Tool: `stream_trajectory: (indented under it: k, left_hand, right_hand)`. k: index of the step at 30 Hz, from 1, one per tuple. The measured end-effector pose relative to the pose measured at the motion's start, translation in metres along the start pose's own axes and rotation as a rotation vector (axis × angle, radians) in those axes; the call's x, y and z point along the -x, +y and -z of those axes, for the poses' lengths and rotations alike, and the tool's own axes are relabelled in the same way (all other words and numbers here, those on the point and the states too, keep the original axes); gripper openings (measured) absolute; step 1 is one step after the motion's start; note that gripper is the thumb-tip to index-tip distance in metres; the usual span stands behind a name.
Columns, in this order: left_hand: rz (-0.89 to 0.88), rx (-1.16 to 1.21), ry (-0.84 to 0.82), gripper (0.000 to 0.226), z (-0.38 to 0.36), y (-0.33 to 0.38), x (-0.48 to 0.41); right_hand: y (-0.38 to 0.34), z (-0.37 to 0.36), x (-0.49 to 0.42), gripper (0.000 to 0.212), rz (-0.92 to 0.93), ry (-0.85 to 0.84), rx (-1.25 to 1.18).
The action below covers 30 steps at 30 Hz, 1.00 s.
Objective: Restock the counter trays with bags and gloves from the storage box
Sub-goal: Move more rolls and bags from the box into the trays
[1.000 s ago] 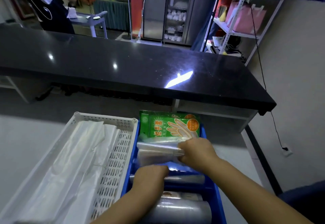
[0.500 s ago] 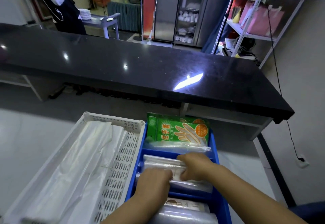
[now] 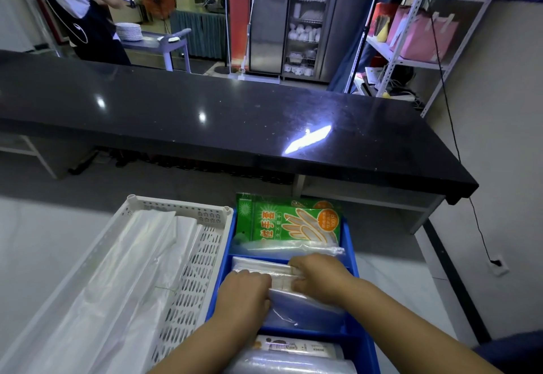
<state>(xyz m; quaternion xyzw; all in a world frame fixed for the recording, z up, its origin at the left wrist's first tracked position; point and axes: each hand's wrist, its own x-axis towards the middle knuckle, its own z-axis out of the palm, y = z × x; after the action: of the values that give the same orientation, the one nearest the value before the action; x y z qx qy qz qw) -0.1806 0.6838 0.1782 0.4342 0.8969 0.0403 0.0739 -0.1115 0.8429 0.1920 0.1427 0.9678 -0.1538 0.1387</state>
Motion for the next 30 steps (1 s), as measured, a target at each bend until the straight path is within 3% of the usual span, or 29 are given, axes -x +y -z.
stream_trajectory:
  k: [3, 7, 11, 14, 15, 18, 21, 24, 30]
  left_hand:
    - [-0.017, -0.014, 0.003, 0.018, -0.001, 0.0, -0.001]
    - [-0.086, 0.07, 0.088, 0.017, -0.004, -0.01, -0.004]
    - [-0.056, 0.04, 0.087, 0.022, -0.001, -0.024, -0.008]
    - [-0.107, -0.104, 0.057, 0.012, 0.003, -0.024, -0.007]
    - [-0.147, -0.164, 0.002, 0.024, 0.005, -0.022, -0.007]
    - [-0.185, -0.289, 0.148, 0.036, -0.001, -0.027, -0.012]
    - [-0.156, -0.211, 0.11, 0.03, 0.012, -0.026, -0.009]
    - [-0.163, -0.191, 0.105, 0.041, 0.007, -0.026, -0.012]
    - [-0.183, -0.208, 0.148, 0.042, 0.007, -0.025, -0.01]
  right_hand:
    - [0.004, 0.005, 0.008, 0.029, 0.002, 0.143, 0.029]
    - [0.013, 0.008, 0.029, 0.026, 0.053, 0.392, -0.031]
    - [0.018, -0.004, 0.045, 0.025, 0.084, 0.239, 0.116]
    - [0.028, -0.011, 0.047, 0.015, 0.061, 0.26, 0.216]
    - [0.031, -0.011, 0.047, 0.015, 0.032, 0.277, 0.222]
    - [0.031, -0.007, 0.049, 0.019, -0.037, 0.242, 0.298]
    - [0.029, -0.001, 0.051, 0.03, -0.041, 0.236, 0.33]
    - [0.029, 0.0, 0.05, 0.047, -0.044, 0.24, 0.263]
    - [0.036, -0.004, 0.049, 0.04, -0.002, 0.297, 0.236]
